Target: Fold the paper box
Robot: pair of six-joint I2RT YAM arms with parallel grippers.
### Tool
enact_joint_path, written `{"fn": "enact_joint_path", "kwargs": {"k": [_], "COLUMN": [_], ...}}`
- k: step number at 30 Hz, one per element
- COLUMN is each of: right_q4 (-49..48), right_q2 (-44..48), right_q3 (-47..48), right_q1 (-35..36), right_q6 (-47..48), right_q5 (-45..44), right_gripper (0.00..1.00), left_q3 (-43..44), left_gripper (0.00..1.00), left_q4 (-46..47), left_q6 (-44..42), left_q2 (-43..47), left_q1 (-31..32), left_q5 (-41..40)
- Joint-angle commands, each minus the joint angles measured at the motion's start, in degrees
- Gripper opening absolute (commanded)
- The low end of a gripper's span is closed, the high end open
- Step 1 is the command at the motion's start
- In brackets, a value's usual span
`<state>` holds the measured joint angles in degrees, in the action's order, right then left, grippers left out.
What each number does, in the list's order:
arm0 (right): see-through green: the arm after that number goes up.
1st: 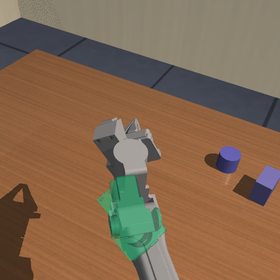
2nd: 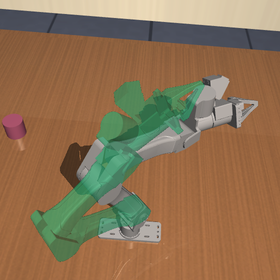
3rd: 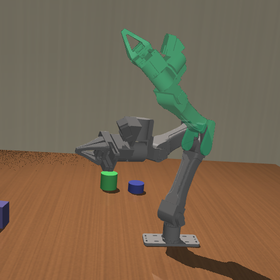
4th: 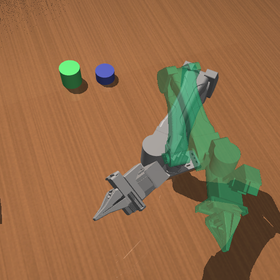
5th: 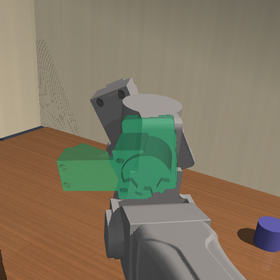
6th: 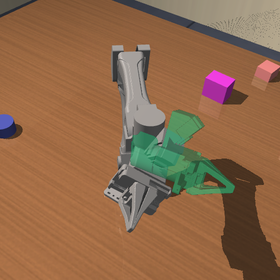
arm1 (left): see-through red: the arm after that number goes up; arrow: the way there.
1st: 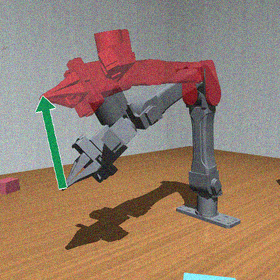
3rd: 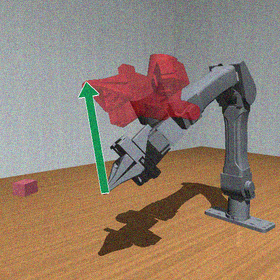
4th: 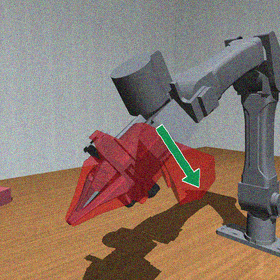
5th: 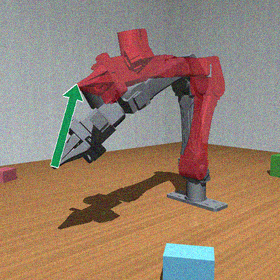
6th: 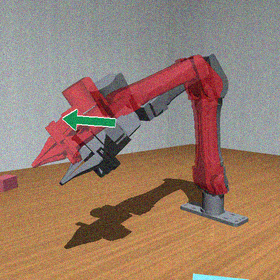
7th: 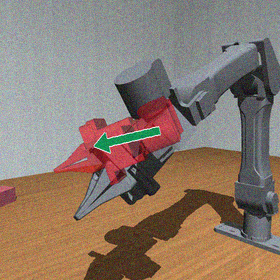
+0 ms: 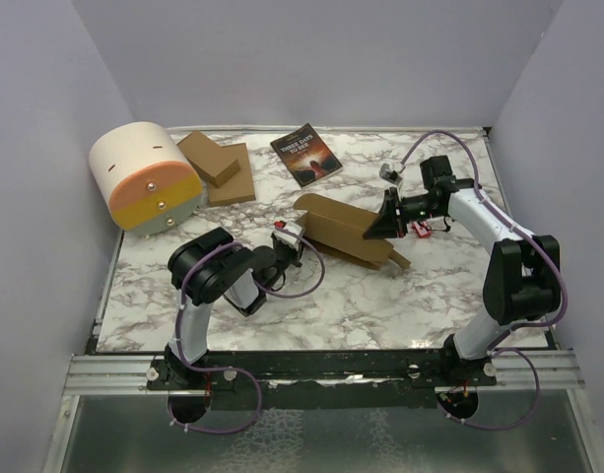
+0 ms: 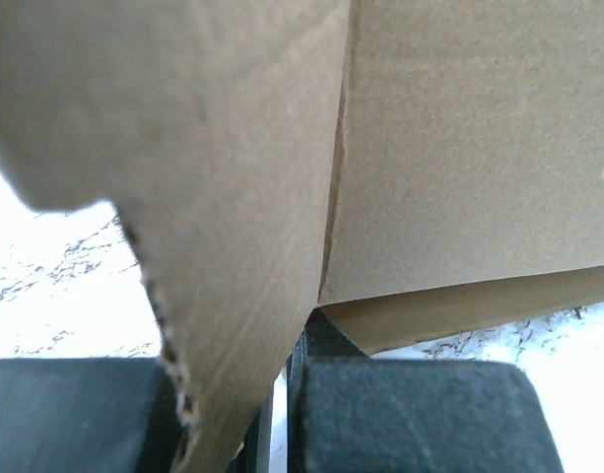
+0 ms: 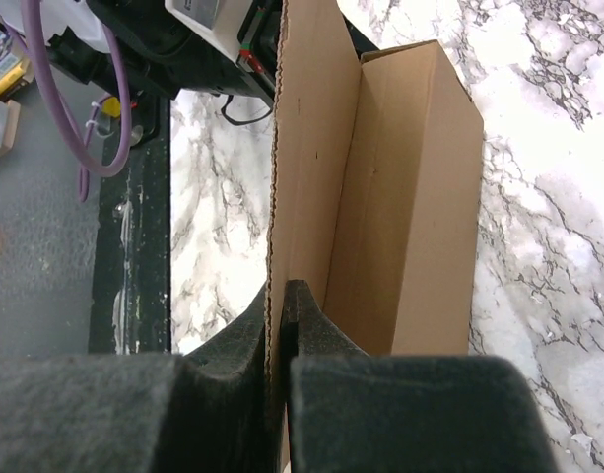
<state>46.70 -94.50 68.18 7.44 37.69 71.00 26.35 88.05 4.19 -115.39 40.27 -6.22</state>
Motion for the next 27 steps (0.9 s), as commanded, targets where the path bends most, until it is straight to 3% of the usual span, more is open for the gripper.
{"fn": "enact_joint_path", "kwargs": {"k": [1,4,14,16,18,20,27], "right_q4": [-2.6,-2.96,-6.79,-8.03,-8.33,-8.04,-5.85], "right_q2": [1.18,1.08,0.67,0.64,0.45,0.29,-1.02], "right_q3": [-0.03,0.06,-0.72,-0.93,-0.76,-0.12,5.12], "right_q1": [-0.15,-0.06,0.29,0.29,0.29,0.29,0.28], "right_q6": [-2.72,-3.51,-9.3,-11.83,-13.52,-14.99,-24.03], "right_q5": [1.97,2.08,1.98,1.96,2.33,2.52,3.83], "right_gripper": [0.02,0.02,0.02,0.02,0.02,0.02,0.02], "left_q3": [-1.0,-0.79,1.42,1.3,1.09,0.94,3.0], "left_gripper": [0.13,0.17,0.17,0.12,0.0,0.0,0.0], "left_q4": [4.17,3.67,0.64,-0.01,-0.68,-2.61,-25.46], "left_q6": [0.82,0.89,-0.02,-0.52,-1.09,-1.34,0.08], "left_q2": [3.68,4.03,4.66,4.98,5.43,6.56,16.41], "left_q1": [0.33,0.32,0.39,0.48,0.43,0.42,0.32], "left_q5": [-3.08,-3.6,-4.84,-4.93,-4.87,-4.67,1.3]}}
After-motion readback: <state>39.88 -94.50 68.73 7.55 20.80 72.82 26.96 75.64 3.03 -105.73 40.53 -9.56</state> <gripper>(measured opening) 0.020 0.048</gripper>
